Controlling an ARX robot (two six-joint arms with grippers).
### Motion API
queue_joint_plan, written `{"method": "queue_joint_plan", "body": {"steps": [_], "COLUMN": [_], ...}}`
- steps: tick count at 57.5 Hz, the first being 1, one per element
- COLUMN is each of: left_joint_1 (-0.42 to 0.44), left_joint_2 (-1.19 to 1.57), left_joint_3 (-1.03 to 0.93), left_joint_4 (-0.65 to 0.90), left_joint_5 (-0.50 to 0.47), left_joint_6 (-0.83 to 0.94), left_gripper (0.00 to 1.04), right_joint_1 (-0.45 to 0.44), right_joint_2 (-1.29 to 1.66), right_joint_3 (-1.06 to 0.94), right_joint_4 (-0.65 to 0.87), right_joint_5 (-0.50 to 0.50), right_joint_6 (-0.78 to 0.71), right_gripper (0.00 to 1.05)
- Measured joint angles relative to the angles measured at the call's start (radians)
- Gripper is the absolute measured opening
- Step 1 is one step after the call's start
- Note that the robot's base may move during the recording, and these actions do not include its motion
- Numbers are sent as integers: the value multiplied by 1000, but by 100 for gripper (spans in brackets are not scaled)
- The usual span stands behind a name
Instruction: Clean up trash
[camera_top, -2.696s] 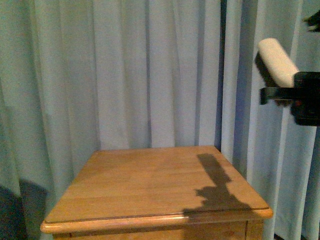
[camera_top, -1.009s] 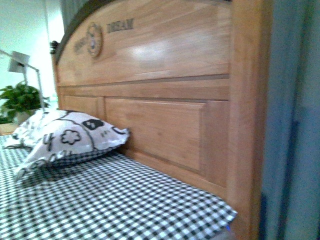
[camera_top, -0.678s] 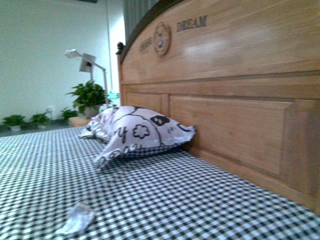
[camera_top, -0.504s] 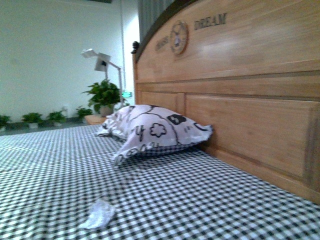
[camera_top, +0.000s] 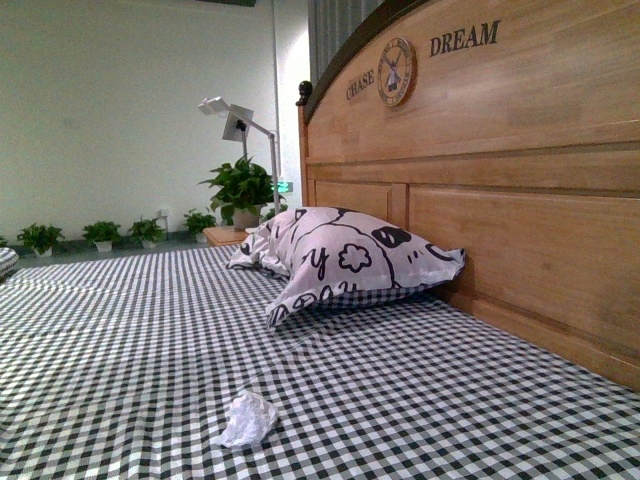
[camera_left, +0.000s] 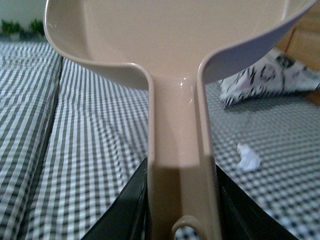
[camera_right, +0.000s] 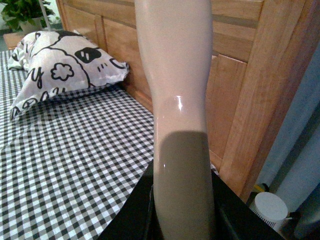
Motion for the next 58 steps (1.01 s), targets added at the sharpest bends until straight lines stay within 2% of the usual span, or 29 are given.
{"method": "queue_joint_plan", "body": {"steps": [16,29,40,58], "left_joint_1": [-47,-117,-202,-217], "left_joint_2": [328,480,589,699], "left_joint_3": [-5,-11,-3,28], "left_joint_4": [48,-9,1,11], "left_joint_5": [39,51,22,30], "left_joint_6": [534,855,940,946], "left_gripper": [28,28,28,28], "right_joint_1": [0,0,0,0], "right_joint_2": [0,0,0,0], "right_joint_3": [0,0,0,0], "right_joint_4": [0,0,0,0], "right_joint_5": [1,1,1,1], "right_joint_6": [0,0,0,0], "right_gripper": [20,20,20,20]}}
